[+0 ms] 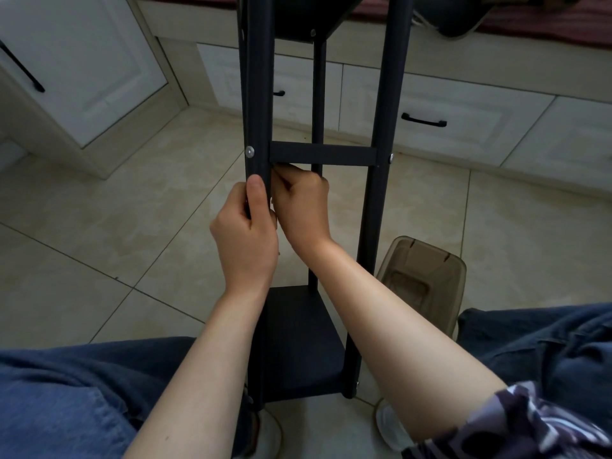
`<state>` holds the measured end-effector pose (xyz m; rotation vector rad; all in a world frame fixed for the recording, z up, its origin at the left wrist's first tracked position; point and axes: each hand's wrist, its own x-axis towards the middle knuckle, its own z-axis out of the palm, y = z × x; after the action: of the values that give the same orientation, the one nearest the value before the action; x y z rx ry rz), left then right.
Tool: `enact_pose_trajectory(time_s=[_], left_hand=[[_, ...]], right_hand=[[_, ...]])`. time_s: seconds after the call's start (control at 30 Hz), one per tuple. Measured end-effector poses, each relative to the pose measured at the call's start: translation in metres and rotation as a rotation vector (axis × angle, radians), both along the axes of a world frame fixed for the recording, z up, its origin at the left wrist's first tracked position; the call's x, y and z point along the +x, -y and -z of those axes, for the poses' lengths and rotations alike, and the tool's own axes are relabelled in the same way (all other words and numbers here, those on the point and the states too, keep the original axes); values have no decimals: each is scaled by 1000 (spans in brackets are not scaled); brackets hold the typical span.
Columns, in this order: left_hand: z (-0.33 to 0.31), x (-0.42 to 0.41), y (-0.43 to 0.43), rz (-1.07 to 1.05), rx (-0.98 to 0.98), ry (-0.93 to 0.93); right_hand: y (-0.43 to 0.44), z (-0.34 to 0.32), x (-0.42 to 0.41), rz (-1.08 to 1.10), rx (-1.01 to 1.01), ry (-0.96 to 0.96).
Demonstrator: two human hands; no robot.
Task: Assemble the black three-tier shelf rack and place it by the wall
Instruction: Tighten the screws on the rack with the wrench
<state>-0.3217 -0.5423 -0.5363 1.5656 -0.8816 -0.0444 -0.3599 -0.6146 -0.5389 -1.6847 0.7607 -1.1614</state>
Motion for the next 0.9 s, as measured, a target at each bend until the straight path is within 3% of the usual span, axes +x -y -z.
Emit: enact_pose_trajectory(time_s=[0.3,0.5,0.9], left_hand=[[0,1,0,-13,-7,31],[1,-1,-1,7,26,-34],[2,3,-9,26,47,-111]], right_hand=[[-10,-3,-32,-88,12,-312],[-32,-9,-69,28,-133,-393],[37,-100,-117,34,22,-579]])
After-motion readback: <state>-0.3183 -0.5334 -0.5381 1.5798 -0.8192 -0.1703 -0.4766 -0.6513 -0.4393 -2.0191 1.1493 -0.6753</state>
